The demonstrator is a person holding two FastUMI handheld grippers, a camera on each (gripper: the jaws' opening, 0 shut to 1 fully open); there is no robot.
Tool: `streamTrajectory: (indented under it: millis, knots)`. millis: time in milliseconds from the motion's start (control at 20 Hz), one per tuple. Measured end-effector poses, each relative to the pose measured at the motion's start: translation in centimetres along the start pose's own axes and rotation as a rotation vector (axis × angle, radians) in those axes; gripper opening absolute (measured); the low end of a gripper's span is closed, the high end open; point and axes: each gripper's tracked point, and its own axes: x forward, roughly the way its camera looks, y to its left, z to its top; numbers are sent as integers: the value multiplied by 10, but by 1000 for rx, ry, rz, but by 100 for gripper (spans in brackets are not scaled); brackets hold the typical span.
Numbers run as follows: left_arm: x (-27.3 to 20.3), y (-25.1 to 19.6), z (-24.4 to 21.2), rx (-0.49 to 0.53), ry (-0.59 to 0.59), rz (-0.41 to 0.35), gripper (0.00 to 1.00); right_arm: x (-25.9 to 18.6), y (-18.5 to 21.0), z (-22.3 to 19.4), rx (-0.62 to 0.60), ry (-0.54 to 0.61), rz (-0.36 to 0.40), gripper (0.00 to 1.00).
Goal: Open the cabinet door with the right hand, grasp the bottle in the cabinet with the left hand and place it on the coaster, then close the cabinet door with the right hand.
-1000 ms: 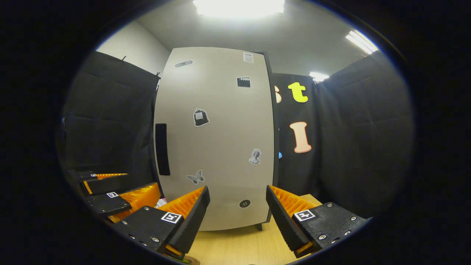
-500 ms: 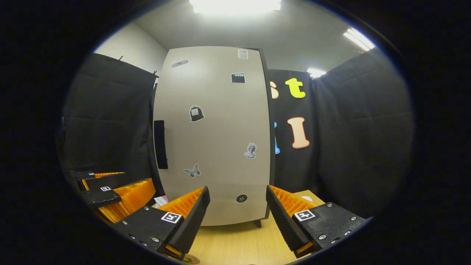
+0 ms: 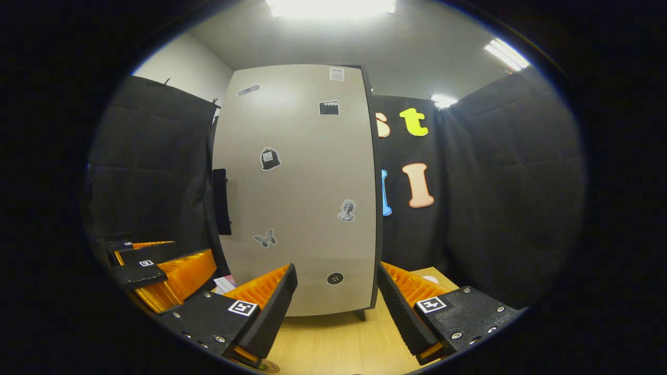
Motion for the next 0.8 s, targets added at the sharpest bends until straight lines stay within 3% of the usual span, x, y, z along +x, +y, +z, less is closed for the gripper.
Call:
streamTrajectory:
  millis: [250, 300, 800]
  knots:
    - [3, 3, -6, -11, 15, 0, 79, -1, 2, -3, 9, 9, 4, 95]
    - [1, 3, -6, -16, 15, -1, 86, -3, 4, -3, 4, 9, 8, 95]
    - [1, 7, -6, -30, 17, 0, 86, -11, 9, 2, -21, -20, 34, 95]
